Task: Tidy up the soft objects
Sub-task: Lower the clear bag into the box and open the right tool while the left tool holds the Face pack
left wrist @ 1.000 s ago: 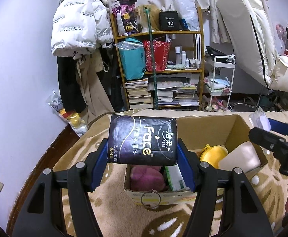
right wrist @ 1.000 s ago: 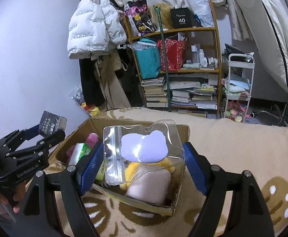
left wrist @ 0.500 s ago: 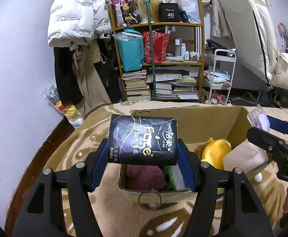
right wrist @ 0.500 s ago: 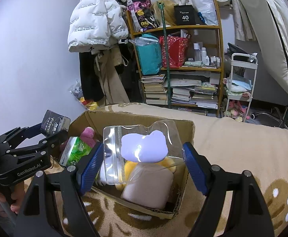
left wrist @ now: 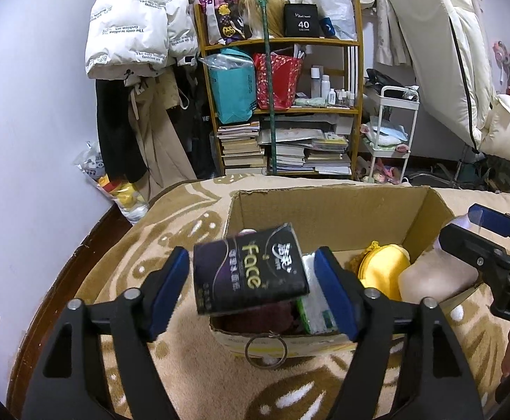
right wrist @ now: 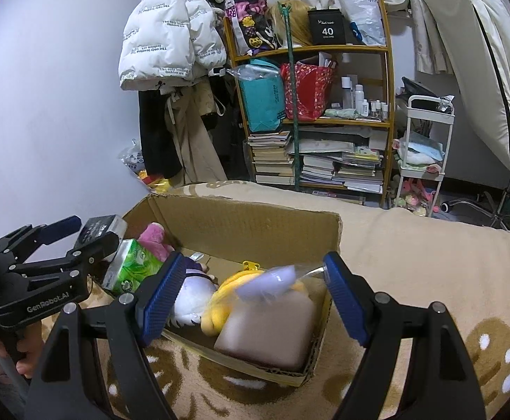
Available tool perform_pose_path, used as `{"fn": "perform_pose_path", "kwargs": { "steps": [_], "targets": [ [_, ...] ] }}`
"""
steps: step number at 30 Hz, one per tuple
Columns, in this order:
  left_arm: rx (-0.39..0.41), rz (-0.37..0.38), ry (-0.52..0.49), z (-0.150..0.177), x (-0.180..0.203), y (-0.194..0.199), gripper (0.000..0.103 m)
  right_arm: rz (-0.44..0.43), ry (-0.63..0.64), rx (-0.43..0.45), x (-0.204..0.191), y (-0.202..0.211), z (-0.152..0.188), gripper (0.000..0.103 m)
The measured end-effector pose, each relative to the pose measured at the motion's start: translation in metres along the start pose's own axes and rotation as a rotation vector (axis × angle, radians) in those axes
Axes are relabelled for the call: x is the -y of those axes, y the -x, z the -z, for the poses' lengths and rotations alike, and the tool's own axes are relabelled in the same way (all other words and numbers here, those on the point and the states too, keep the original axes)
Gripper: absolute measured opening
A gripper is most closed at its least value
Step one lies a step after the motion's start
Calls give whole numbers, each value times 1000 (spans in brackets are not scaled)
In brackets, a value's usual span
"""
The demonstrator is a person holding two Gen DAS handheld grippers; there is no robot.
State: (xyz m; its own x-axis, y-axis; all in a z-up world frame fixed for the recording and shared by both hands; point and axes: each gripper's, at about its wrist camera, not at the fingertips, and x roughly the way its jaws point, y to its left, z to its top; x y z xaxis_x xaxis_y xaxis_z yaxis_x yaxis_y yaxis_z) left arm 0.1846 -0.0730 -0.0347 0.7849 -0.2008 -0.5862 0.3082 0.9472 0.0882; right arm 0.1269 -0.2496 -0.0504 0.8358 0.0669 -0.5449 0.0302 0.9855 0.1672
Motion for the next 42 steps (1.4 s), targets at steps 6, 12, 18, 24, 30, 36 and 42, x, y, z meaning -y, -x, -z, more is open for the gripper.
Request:
{"fn": "perform_pose_path", "kwargs": {
  "steps": [6,12,18,24,30,36,42],
  "targets": [
    [6,-1,6,3,-1,1,84,-7,-7,-6,4,2,1,85],
    [6,18,27,2,-5,2,90,-6,-6,-1,3,2,0,85],
    [4,29,29,1,-5,4,90,-14,-3,27,2,8,2,85],
    [9,39,34,1,-5,6,92,-14,-4,34,0,11,-2,86],
    [14,38,36,-1,-4,10,93,-13,-13,-8,1,8,-1,86],
    [24,36,35,-2,-6,17,93,-14,-13,0,1,9,-1,86],
    [43,28,42,0,-13,36,93,-4,-24,24,4,16,-4,86]
  ]
}}
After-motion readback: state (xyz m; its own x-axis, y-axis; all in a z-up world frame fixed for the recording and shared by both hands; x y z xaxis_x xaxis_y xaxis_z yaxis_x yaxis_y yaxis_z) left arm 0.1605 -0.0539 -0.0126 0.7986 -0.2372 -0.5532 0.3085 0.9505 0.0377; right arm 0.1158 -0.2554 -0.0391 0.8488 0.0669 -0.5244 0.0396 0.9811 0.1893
